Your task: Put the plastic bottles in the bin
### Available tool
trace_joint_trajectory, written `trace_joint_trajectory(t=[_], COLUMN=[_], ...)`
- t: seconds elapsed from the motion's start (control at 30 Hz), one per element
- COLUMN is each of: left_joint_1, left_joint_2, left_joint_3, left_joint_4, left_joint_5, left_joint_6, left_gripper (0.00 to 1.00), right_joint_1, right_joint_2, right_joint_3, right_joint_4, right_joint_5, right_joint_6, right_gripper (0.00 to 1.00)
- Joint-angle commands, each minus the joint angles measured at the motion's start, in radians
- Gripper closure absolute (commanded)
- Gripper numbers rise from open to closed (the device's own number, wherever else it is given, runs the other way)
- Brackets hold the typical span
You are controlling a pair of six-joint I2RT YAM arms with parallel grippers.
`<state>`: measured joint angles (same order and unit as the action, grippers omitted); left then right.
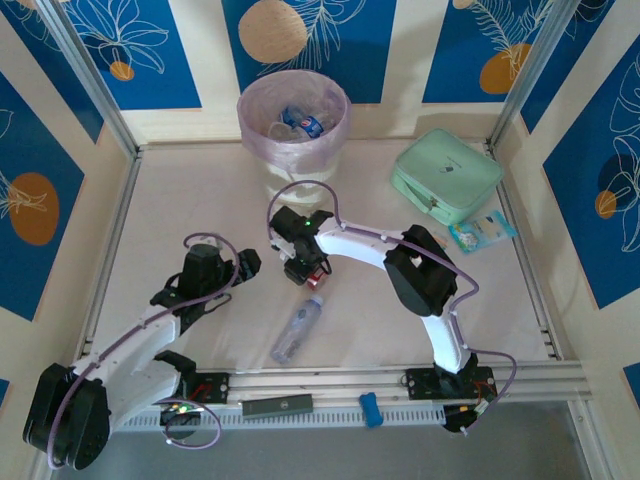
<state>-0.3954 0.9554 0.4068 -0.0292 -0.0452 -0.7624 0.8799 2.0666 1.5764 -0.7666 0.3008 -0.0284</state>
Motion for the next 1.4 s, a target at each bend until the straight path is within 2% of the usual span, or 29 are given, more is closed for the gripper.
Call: trace_joint_trajectory(t=[0.0, 0.33, 0.47, 0.8, 1.0, 1.23, 1.37], left_joint_1=[0.01, 0.01, 0.01, 0.01, 0.01, 0.009, 0.01], left_joint_2=[0.01, 0.005, -0.011, -0.041, -0.034, -0.056, -0.088], left_joint_3=[0.023, 0.0, -0.017, -0.031, -0.026, -0.024, -0.025], left_joint_4=[0.031, 0.04, 0.04, 0.028, 0.043, 0.025, -0.019], left_joint_5=[0.007, -0.012, -0.025, -0.051, -0.042, -0.019, -0.015], left_joint_6=[-0.01, 0.01, 0.011, 0.015, 0.012, 0.023, 0.044], left_gripper=[0.0, 0.0, 0.0, 0.0, 0.0, 0.0, 0.0], right_joint_1=[-0.018, -0.107, -0.144, -0.235, -0.298, -0.345, -0.355], right_joint_2=[-0.08, -0.228, -0.272, -0.362, -0.37, -0.235, -0.126], right_joint_3=[0.041, 0.044, 0.065, 0.157, 0.191, 0.372, 0.52], right_joint_4=[0.041, 0.24, 0.327, 0.489, 0.617, 0.615, 0.56], right_joint_5=[-0.076, -0.297, -0.342, -0.357, -0.297, -0.152, -0.15], right_joint_6=[0.029, 0.161, 0.229, 0.332, 0.381, 0.375, 0.361], right_gripper=[0.5, 0.53, 0.55, 0.54, 0.53, 0.51, 0.51])
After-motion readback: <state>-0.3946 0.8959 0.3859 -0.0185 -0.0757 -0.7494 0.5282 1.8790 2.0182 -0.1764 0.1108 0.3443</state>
